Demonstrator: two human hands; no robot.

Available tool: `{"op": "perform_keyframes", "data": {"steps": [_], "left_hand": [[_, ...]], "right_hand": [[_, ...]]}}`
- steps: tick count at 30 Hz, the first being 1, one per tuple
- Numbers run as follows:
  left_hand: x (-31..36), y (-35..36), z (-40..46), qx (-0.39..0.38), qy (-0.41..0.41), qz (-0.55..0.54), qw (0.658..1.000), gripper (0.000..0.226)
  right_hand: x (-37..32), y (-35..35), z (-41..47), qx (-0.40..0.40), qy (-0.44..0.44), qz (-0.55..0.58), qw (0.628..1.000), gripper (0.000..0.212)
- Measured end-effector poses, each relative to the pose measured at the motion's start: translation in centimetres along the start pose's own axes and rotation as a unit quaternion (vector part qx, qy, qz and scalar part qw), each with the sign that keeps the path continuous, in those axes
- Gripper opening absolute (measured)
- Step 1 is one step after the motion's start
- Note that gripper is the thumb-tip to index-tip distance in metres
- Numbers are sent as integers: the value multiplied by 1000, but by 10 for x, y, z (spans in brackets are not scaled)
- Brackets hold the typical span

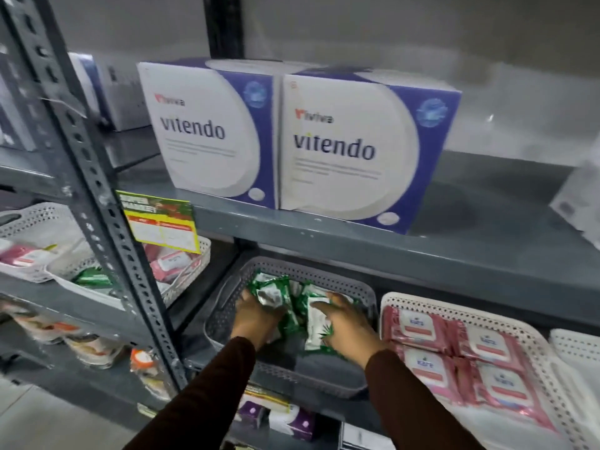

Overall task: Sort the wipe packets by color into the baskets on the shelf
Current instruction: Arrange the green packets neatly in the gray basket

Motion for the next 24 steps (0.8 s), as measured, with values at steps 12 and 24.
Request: {"op": "perform_keyframes", "data": {"steps": [12,24], "left_hand": [[-3,-6,29,-106,175,303,931,75],[-23,-3,17,-292,304,345,839,95]], "right_hand": [[-9,39,-5,-22,206,-52,977,25],[-11,50,-30,-37,158,173,971,62]]}}
Point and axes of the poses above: each hand's wrist, its own z-axis towards the middle knuckle, its own y-axis out of the palm, x = y × z, the point moved 6 cm from there along z, towards the middle knuckle, and after that the axes turned 3 degrees about -y, right-handed, at the moved point
